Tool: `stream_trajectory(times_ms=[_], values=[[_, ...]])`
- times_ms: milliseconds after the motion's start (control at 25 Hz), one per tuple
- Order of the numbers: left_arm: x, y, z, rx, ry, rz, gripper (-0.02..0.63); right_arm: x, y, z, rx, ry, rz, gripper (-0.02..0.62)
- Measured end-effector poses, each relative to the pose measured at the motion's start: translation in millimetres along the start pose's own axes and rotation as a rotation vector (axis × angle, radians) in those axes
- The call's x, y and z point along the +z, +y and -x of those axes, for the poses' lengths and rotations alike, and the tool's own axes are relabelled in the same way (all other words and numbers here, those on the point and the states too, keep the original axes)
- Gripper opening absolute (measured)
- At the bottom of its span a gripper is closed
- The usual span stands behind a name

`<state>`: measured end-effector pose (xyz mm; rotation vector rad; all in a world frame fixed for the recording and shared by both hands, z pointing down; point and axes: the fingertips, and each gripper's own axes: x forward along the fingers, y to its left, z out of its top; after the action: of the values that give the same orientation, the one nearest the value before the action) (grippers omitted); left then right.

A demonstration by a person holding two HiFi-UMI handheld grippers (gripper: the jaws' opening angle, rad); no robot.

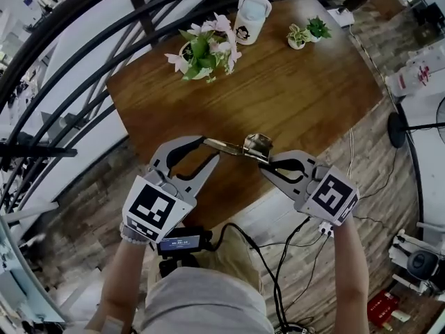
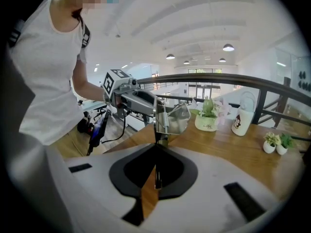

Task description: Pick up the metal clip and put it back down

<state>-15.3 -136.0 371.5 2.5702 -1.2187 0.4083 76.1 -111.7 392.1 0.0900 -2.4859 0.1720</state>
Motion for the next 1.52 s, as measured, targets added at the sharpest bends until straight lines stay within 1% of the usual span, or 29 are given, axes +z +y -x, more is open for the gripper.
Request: stream_trajectory(times_ms=[360,600,800,1240,1400,1520], values=[[-22.2,20.6,-16.9,0.066,0.046,0.067,0.142,-21.3,-25.0,-14.7,0.078,0.056,0.01,0.012],[-33.2,37.1,-24.8,0.102,0.067,0.097,0.143,-46.6,-48.2,-31.1,0.137,0.109,-0.005,0.012],[-44.7,43.8,-31.9,0.114,0.096,0.128,0.143,-64.0,-63.2,-45.8,0.196,0.153,-0.008,0.012],[-56.5,49.6,-50.8,0.121,0.124,0.169,0.143,-108.8,-92.8,-66.0,0.311,0.273,-0.02,0.012],[-55.6,47.3,-57.7,0.108,0.134,0.166,0.143,-120.6,-98.8,-69.6,0.372,0.32,-0.046,0.012],[-58.3,47.3,-62.6,0.106,0.137,0.173,0.143,-129.0,-102.8,-72.7,0.408,0.372,-0.043,0.011]])
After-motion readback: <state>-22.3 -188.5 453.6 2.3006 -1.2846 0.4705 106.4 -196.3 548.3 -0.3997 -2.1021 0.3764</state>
